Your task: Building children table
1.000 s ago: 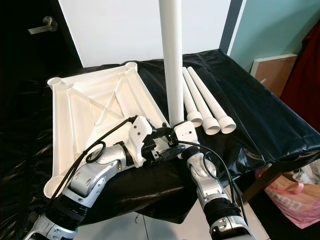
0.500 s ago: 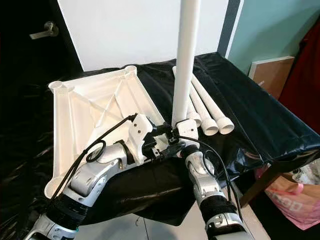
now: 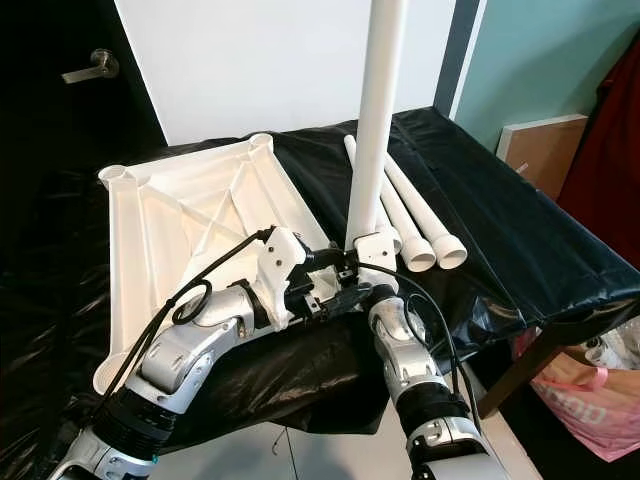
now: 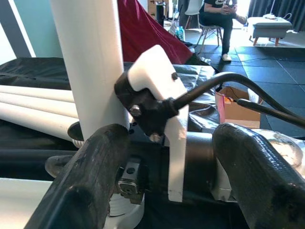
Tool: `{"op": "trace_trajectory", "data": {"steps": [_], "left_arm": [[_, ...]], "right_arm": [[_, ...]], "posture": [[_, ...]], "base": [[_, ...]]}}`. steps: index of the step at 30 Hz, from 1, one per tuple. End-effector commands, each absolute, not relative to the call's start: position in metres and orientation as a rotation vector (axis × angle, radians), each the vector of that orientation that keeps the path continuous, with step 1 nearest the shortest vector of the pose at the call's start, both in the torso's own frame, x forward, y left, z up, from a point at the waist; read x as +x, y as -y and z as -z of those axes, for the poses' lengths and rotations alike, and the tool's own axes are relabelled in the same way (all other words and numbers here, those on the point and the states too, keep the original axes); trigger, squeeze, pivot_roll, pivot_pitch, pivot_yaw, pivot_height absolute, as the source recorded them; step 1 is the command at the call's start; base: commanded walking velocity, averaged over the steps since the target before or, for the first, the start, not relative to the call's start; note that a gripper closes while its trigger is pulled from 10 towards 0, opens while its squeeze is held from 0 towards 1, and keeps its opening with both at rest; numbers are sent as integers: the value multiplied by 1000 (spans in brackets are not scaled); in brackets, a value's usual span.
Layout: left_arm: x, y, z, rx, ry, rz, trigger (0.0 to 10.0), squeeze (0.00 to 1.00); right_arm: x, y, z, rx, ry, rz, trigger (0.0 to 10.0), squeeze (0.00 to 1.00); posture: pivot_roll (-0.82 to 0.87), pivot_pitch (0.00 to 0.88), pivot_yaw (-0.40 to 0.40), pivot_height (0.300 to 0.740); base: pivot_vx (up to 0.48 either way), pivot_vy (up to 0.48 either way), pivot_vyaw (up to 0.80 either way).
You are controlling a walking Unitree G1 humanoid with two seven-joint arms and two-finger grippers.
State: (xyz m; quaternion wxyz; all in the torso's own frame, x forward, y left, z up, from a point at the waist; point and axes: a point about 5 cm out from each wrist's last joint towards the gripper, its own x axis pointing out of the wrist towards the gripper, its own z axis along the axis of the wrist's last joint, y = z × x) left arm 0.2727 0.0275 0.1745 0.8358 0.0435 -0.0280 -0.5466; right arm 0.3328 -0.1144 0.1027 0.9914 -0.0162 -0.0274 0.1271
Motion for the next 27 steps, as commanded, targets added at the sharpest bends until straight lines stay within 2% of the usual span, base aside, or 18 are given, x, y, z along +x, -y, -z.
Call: {"op": "trace_trajectory", "data": {"steps": [1, 16, 18, 23, 27], "left_arm": [[272, -29, -177, 108, 64, 1157, 10000, 0], [273, -31, -178, 111, 64, 1150, 10000, 0], [273, -31, -179, 111, 65, 1148, 10000, 0], [274, -31, -179, 112, 66, 1146, 10000, 0], [274, -31, -179, 111, 66, 1144, 10000, 0]], "right_arm": [[321, 128, -60, 2, -182, -174, 10000, 0], [325, 133, -57, 87, -264, -77, 10000, 0], [324, 134, -54, 158, -293, -31, 10000, 0], [324, 134, -55, 134, -282, -25, 10000, 0], [323, 132, -58, 44, -247, -55, 10000, 0]], "posture": [[-162, 0, 24, 740], [-161, 0, 23, 740], [-161, 0, 23, 740], [-162, 2, 22, 740], [-165, 6, 21, 740]], "base": [[0, 0, 0], [0, 0, 0], [0, 0, 0], [0, 0, 0], [0, 0, 0]]}}
